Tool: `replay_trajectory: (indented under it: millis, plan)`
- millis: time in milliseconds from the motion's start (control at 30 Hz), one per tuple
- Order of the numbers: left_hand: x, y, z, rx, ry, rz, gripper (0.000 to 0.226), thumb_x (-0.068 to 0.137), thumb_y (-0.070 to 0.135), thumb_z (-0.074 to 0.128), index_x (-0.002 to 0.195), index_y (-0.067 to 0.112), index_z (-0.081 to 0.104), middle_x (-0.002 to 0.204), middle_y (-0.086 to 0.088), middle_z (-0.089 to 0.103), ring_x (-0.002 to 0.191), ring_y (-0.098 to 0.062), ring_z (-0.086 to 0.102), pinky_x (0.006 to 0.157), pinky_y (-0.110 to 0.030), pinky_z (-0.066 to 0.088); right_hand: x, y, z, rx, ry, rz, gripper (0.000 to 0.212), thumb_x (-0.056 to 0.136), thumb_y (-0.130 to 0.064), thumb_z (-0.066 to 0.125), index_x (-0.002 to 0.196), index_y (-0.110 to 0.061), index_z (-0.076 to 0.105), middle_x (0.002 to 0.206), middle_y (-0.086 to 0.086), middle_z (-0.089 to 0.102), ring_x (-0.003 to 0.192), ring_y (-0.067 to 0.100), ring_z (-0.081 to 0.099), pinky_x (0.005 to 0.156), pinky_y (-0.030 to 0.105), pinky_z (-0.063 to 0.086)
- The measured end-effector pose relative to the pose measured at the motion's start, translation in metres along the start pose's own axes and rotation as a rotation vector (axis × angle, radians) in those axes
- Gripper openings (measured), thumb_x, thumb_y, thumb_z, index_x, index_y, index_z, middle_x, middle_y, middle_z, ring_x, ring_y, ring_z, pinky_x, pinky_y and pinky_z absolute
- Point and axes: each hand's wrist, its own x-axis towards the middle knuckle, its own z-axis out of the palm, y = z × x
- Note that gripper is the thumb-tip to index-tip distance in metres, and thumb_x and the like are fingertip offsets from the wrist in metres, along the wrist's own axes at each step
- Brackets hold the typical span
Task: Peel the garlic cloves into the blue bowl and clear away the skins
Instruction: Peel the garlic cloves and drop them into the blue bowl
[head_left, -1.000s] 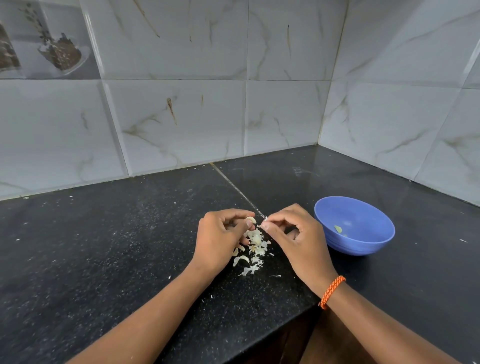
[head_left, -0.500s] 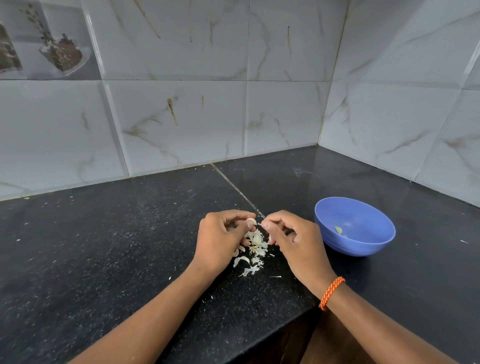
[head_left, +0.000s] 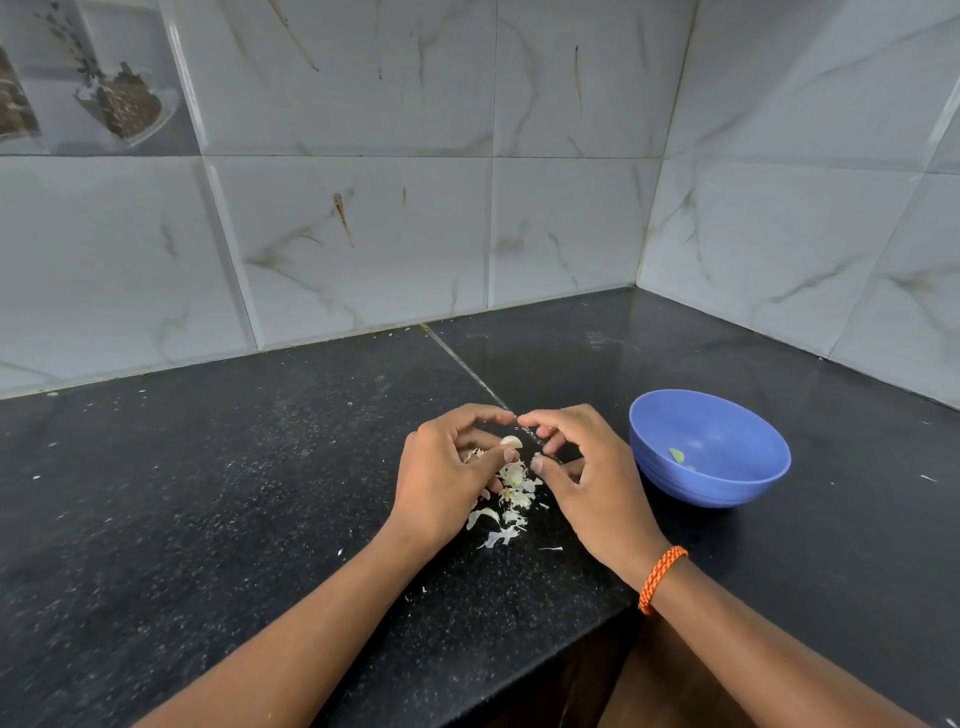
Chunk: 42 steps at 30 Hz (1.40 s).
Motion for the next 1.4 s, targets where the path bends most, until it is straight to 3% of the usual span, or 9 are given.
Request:
replay_trajectory:
  millis: [233,433,567,733,867,1000,1133,1267,1400]
  plan:
    - [-0.002,0.005,0.002,-0.049,-0.016,-0.014,0.011,0.094,0.015,0.085,0.1,0.018,0.077,0.083,-0.001,0.083,0.066,-0.025,0.079,0.065,-0.04,0.065,0.0,-0.001,-0.001,0.113,-0.023,0.067,0.025,0.1,-0.017,0.073,0.123,-0.026,0.078,0.109,-0.017,0.078,0.103,-0.001,0.071,0.079,0.012,0.054]
    - [-0.005,0.01,0.004,-0.069,0.011,0.002,0.004,0.094,0.015,0.085,0.095,0.015,0.081,0.077,-0.005,0.08,0.064,-0.025,0.079,0.061,-0.039,0.064,0.001,0.0,-0.002,0.194,0.003,0.107,0.019,0.098,-0.021,0.076,0.116,-0.027,0.079,0.102,-0.016,0.079,0.1,0.012,0.075,0.08,0.04,0.065]
    - [-0.006,0.009,0.004,-0.001,0.034,0.022,0.002,0.093,0.02,0.087,0.094,0.021,0.087,0.079,0.001,0.081,0.06,-0.022,0.077,0.058,-0.046,0.065,0.001,0.002,-0.004,0.228,0.039,0.118,0.011,0.096,-0.016,0.078,0.104,-0.023,0.08,0.094,-0.009,0.08,0.091,0.017,0.076,0.071,0.04,0.066]
    - [-0.002,0.0,0.005,0.124,0.022,0.04,0.009,0.099,0.026,0.08,0.095,0.033,0.086,0.072,0.003,0.079,0.059,-0.023,0.076,0.063,-0.051,0.065,-0.001,0.002,-0.003,0.225,0.037,0.118,0.011,0.097,-0.011,0.075,0.102,-0.02,0.081,0.092,-0.007,0.079,0.086,0.017,0.076,0.065,0.03,0.064]
    - [-0.003,0.001,0.004,0.155,0.021,0.039,0.014,0.101,0.026,0.077,0.091,0.033,0.083,0.073,0.005,0.079,0.06,-0.017,0.076,0.065,-0.049,0.065,-0.001,0.002,-0.003,0.223,0.02,0.111,0.016,0.1,-0.01,0.072,0.105,-0.02,0.082,0.095,-0.01,0.08,0.087,0.017,0.076,0.066,0.03,0.064]
    - [-0.007,0.009,0.005,0.173,0.014,0.057,0.012,0.102,0.027,0.077,0.091,0.031,0.079,0.08,0.01,0.078,0.055,-0.011,0.074,0.059,-0.038,0.061,-0.001,0.002,-0.003,0.273,0.038,0.121,0.018,0.101,-0.009,0.07,0.112,-0.021,0.08,0.097,-0.007,0.079,0.087,0.019,0.076,0.066,0.029,0.063]
    - [-0.009,0.014,0.006,0.161,0.026,0.086,0.011,0.102,0.029,0.074,0.092,0.033,0.077,0.092,0.009,0.077,0.049,-0.017,0.072,0.054,-0.031,0.056,0.001,0.001,-0.004,0.326,0.07,0.144,0.008,0.1,-0.01,0.072,0.105,-0.016,0.075,0.088,-0.002,0.077,0.079,0.02,0.075,0.064,0.03,0.063]
    - [-0.009,0.009,0.008,0.252,0.049,0.125,0.008,0.102,0.035,0.072,0.095,0.04,0.071,0.102,0.016,0.068,0.06,-0.013,0.073,0.067,-0.046,0.063,0.0,0.001,-0.004,0.344,0.042,0.124,0.009,0.102,-0.01,0.069,0.107,-0.014,0.076,0.092,-0.002,0.077,0.084,0.021,0.076,0.067,0.031,0.064]
    - [-0.007,0.007,0.01,0.304,0.064,0.139,0.008,0.103,0.039,0.071,0.095,0.041,0.069,0.104,0.02,0.064,0.062,-0.008,0.069,0.069,-0.047,0.061,-0.001,-0.001,-0.004,0.388,-0.006,0.146,0.019,0.097,-0.019,0.077,0.115,-0.015,0.078,0.102,-0.001,0.081,0.094,0.019,0.079,0.07,0.036,0.066]
